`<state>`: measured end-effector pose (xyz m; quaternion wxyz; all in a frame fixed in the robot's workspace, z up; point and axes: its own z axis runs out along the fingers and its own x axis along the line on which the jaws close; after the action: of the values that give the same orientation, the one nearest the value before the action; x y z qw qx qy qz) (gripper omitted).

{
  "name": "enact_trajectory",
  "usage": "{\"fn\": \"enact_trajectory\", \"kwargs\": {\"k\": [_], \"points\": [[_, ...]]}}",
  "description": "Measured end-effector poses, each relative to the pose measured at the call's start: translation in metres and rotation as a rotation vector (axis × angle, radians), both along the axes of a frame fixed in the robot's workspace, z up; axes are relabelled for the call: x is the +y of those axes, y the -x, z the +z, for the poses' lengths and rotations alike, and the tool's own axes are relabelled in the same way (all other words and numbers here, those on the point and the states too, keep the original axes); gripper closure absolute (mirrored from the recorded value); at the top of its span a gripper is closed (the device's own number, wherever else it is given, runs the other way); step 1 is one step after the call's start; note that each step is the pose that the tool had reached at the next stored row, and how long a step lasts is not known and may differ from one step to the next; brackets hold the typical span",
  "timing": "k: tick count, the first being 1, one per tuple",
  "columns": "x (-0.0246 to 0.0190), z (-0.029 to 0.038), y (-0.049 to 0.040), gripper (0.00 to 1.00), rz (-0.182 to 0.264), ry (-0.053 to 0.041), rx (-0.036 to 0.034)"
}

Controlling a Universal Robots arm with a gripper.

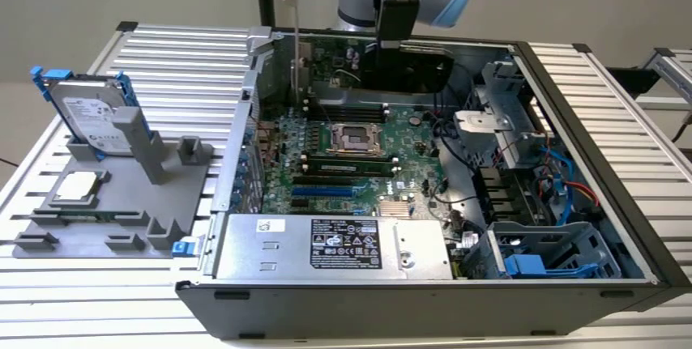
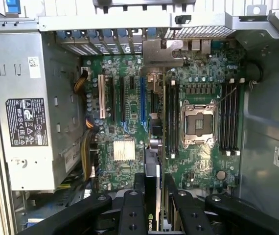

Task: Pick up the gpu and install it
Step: 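Insert the gpu into the slot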

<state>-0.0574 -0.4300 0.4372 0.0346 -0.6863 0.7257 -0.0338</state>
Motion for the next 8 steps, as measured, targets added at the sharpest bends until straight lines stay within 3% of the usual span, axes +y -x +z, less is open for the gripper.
{"fn": "enact_trajectory", "kwargs": {"k": [8], "points": [[0.0001,-0.0047,0.0032,1.00,-0.006,0.0019,-0.0008]]}}
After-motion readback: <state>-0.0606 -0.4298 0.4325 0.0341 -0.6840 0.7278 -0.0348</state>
